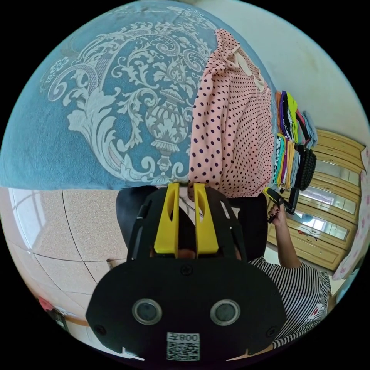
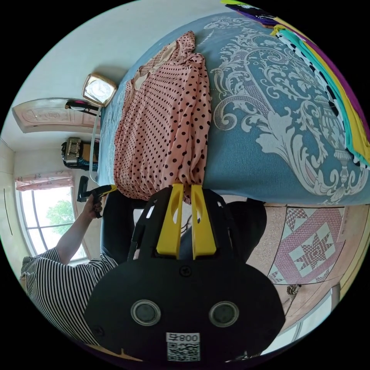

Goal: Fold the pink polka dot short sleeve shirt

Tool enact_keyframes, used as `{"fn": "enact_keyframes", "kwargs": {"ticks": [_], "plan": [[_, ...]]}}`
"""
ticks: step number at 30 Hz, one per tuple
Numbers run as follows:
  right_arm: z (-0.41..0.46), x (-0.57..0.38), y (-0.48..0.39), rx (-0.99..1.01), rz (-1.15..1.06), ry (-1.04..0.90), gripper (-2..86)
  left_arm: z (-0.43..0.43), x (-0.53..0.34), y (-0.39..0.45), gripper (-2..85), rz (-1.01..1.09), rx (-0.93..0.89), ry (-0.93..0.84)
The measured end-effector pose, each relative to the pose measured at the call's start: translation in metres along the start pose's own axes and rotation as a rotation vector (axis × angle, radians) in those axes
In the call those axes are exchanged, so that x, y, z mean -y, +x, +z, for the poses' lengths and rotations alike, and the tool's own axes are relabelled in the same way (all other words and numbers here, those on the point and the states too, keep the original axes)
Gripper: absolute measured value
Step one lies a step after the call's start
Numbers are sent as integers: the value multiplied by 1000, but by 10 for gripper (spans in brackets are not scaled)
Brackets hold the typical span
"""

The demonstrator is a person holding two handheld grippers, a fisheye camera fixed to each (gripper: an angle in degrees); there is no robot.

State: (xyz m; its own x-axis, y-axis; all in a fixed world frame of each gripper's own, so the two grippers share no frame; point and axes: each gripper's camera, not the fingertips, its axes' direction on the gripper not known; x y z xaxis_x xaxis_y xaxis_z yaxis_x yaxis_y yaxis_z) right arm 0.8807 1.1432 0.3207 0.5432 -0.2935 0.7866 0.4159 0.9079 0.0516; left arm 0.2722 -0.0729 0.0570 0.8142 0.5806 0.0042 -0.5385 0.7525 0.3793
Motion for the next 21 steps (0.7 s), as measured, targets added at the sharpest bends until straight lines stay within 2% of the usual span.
{"fn": "enact_keyframes", "kwargs": {"ticks": [7, 12, 17, 21], "plan": [[-12, -18, 18, 35, 16, 1, 23, -8, -23, 10, 66, -28, -79, 25], [-20, -29, 28, 46, 24, 3, 16, -8, -32, 29, 59, -3, -97, -20], [-29, -41, 38, 60, 38, 4, 6, -12, -39, 61, 13, 21, 12, -54], [-38, -50, 41, 58, 36, 16, 3, -31, -51, 74, 7, 34, -25, -16]]}}
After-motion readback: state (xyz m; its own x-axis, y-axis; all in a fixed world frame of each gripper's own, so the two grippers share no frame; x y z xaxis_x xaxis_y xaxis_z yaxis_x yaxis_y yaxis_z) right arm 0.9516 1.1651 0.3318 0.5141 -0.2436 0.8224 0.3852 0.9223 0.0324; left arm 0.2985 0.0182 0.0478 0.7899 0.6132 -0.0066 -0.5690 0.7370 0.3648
